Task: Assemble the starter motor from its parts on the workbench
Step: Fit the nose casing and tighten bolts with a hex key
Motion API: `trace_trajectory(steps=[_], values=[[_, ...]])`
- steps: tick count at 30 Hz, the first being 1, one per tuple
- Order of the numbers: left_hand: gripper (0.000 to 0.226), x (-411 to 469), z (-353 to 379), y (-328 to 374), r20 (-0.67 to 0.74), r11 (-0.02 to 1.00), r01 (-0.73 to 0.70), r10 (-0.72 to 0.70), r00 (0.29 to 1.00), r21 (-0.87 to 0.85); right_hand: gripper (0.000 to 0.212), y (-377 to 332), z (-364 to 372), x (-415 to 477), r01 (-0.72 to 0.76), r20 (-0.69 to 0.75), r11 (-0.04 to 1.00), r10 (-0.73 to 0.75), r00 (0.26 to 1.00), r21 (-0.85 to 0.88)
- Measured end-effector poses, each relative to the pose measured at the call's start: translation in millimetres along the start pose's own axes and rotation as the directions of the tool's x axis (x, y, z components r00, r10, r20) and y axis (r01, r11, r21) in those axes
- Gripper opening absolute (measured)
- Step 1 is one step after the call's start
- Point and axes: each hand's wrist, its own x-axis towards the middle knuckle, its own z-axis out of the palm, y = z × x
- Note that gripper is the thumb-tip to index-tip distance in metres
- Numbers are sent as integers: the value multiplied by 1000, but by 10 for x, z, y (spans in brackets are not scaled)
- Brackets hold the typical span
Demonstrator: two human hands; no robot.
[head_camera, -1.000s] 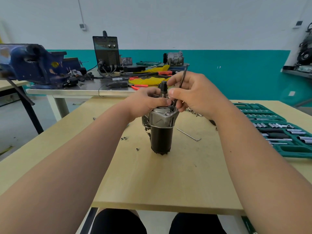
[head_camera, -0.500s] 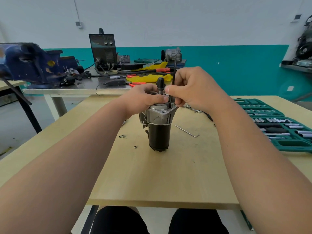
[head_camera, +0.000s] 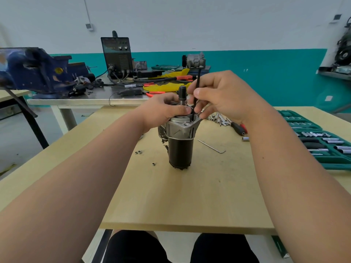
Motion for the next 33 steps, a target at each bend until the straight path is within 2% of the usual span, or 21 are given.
trace_trajectory(steps=[2, 4, 6, 8, 11, 14, 16, 20, 22, 25, 27, 30, 33], values=[[30, 3, 4, -5, -2, 1000, -3, 3, 1000, -4, 9, 8, 27, -9, 34, -65, 995, -40, 997, -88], [32, 3, 10, -7, -4, 1000, -9, 9, 1000, 15, 18, 30, 85, 2, 48, -155, 983, -76, 985, -175], [37, 4, 8, -5, -5, 999, -15, 16, 1000, 30, 22, 33, 134, 10, 44, -185, 979, -82, 979, -201], [41, -3, 0, 7, -2, 1000, -14, 14, 1000, 28, 15, 20, 153, 4, 33, -130, 988, -52, 990, -150], [46, -8, -2, 26, 16, 1000, -10, 9, 1000, 27, 3, 8, 101, -7, 25, -51, 999, -23, 998, 22], [38, 5, -1, 13, 11, 999, -4, 4, 1000, 32, 13, -2, 28, -1, 28, 5, 995, -29, 1000, 93], [36, 12, -4, 4, 4, 1000, 2, -2, 1000, 25, 17, 0, 0, 6, 33, 20, 996, -35, 999, 77], [34, 10, -5, 0, 8, 1000, 0, 0, 1000, 19, 15, 18, 25, 6, 81, -46, 996, -82, 996, -32], [32, 6, 2, 2, 2, 1000, -5, 5, 1000, 17, 14, 27, 67, 3, 89, -130, 991, -101, 986, -96], [36, -3, 14, 18, 6, 1000, -8, 8, 1000, 21, 23, 54, 133, -3, 76, -251, 987, -110, 962, -141], [39, -10, 14, 26, 12, 1000, -7, 7, 1000, 25, 19, 47, 169, -12, 61, -243, 984, -101, 965, -165], [37, -19, 12, 27, 13, 1000, -7, 7, 1000, 19, 7, 24, 173, -21, 35, -159, 999, -36, 987, -13], [36, -15, 11, 20, 8, 1000, -12, 12, 1000, 24, 18, 12, 102, -22, 18, -53, 991, -11, 999, 130]])
